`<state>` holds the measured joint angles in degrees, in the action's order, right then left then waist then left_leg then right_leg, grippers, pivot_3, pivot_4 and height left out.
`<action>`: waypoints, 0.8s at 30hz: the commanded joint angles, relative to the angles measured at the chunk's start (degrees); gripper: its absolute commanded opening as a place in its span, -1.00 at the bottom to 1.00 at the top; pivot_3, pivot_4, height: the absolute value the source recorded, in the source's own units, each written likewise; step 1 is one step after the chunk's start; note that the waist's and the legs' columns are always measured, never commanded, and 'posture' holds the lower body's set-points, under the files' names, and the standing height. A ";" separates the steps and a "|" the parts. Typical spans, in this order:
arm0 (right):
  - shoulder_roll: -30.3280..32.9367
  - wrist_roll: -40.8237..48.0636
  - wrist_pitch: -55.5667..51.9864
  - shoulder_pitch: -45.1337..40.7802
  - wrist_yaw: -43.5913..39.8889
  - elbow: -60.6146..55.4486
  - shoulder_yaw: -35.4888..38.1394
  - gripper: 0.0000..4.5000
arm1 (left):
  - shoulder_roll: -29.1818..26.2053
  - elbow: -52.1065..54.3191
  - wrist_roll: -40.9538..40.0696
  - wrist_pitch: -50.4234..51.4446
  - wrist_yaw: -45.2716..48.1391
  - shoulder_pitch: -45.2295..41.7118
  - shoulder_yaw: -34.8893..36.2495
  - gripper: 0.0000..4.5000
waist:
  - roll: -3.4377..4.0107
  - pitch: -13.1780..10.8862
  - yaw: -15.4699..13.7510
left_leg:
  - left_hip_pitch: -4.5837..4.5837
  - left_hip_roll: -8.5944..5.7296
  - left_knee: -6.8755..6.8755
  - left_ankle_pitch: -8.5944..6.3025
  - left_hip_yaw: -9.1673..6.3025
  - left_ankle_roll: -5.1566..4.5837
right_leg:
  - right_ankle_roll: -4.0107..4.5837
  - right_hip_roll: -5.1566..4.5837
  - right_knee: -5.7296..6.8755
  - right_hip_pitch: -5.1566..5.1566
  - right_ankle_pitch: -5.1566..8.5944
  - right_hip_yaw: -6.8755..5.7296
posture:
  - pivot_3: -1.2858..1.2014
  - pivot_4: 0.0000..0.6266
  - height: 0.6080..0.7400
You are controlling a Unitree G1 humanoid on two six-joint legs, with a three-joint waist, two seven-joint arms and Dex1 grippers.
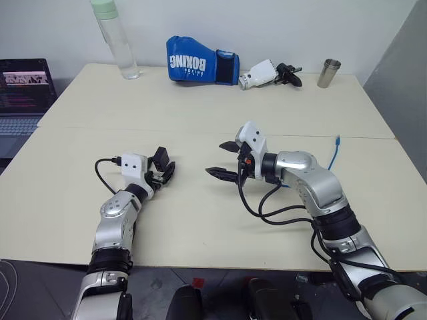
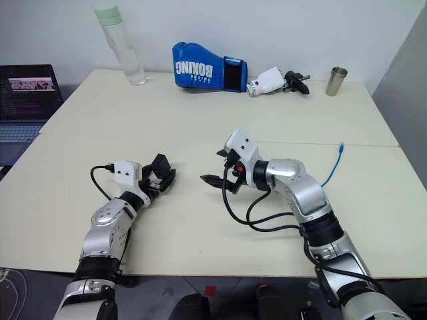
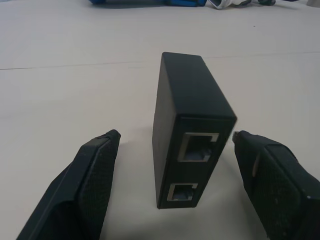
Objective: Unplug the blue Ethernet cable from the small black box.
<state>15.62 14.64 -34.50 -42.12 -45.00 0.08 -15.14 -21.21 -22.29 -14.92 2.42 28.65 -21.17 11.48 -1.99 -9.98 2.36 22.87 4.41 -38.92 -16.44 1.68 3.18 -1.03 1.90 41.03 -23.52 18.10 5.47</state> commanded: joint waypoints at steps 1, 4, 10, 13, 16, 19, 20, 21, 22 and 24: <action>0.46 0.43 -0.29 -1.05 0.01 -3.00 1.00 1.00 | -1.44 5.21 -0.06 2.05 -0.07 2.89 0.33 0.67 | 0.00 0.00 0.01 | 0.00 0.00 0.00 0.00 0.00 0.00 | 0.00 0.00 0.00 0.00 0.00 0.00 | 0.03 -0.52 1.00; 1.87 0.98 -1.33 0.48 0.35 -5.73 2.23 1.00 | -3.24 13.61 0.23 4.99 -1.41 7.13 1.32 0.67 | 0.00 0.00 0.29 | 0.00 0.04 0.01 0.00 0.00 0.00 | 0.00 -0.01 -0.01 -0.01 0.00 0.02 | 0.03 -0.52 1.00; 5.53 3.51 -2.87 6.66 1.41 -12.44 7.30 1.00 | -8.96 27.51 -1.47 12.93 -1.43 12.78 3.75 0.67 | -0.01 0.00 0.09 | 0.07 0.15 0.06 0.00 -0.17 0.00 | 0.00 -0.07 -0.04 0.00 0.00 0.04 | 0.03 -0.52 1.00; 8.59 4.41 -2.80 9.56 1.17 -15.42 10.22 1.00 | -13.38 32.40 -2.53 18.39 0.46 13.77 4.73 0.67 | -0.01 -0.01 -0.11 | 0.04 0.05 0.05 0.00 -0.17 -0.01 | 0.00 -0.05 -0.01 0.07 0.00 0.01 | 0.03 -0.52 1.00; 15.07 8.08 -5.10 12.65 -3.00 -18.99 14.64 1.00 | -20.05 37.16 -5.27 22.23 6.85 15.58 6.09 0.67 | 0.00 -0.03 -0.15 | -0.03 -0.08 0.04 0.00 -0.12 -0.01 | -0.01 -0.01 -0.03 0.10 0.01 -0.03 | 0.03 -0.52 1.00; 22.11 12.90 -7.56 14.96 -7.63 -21.91 19.52 1.00 | -26.81 39.13 -10.57 25.46 15.22 16.65 9.64 0.67 | 0.04 -0.08 -0.34 | 0.04 -0.03 0.08 0.00 -0.15 -0.01 | -0.01 0.00 -0.17 0.08 0.02 -0.03 | 0.03 -0.52 1.00; 23.54 13.89 -8.00 15.17 -8.02 -22.06 20.82 1.00 | -28.66 39.05 -11.36 26.53 16.63 16.57 10.38 0.67 | 0.04 -0.10 -0.40 | 0.03 -0.04 0.11 -0.01 -0.12 -0.01 | -0.01 0.00 -0.20 0.07 0.02 -0.06 | 0.03 -0.52 1.00; 24.82 14.90 -8.53 15.27 -8.34 -21.95 21.97 1.00 | -30.39 38.94 -12.09 27.44 17.93 16.43 10.90 0.67 | 0.04 -0.10 -0.42 | 0.03 -0.02 0.14 -0.01 -0.08 -0.01 | 0.00 0.00 -0.22 0.03 0.03 -0.05 | 0.03 -0.52 1.00; 26.29 16.11 -9.42 15.32 -9.02 -21.57 23.39 1.00 | -32.28 38.70 -12.69 28.20 19.60 16.21 11.38 0.67 | 0.05 -0.11 -0.27 | -0.02 -0.02 0.14 -0.01 -0.07 -0.02 | 0.01 0.01 -0.19 0.06 0.04 -0.04 | 0.03 -0.52 1.00; 28.83 18.11 -10.94 15.61 -10.41 -20.92 25.38 1.00 | -34.74 37.89 -13.93 29.29 21.95 15.62 12.21 0.67 | 0.08 -0.13 -0.15 | -0.05 0.00 0.14 -0.01 -0.05 -0.02 | 0.01 0.07 -0.17 0.05 0.04 -0.01 | 0.03 -0.52 1.00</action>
<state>42.46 29.74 -44.22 -26.30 -53.69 -19.87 6.97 -53.78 15.03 -26.99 30.65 47.88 -4.59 20.96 -1.91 -10.11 2.22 22.80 4.41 -38.78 -16.46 1.65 3.15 -1.02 1.98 40.88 -23.46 18.14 5.46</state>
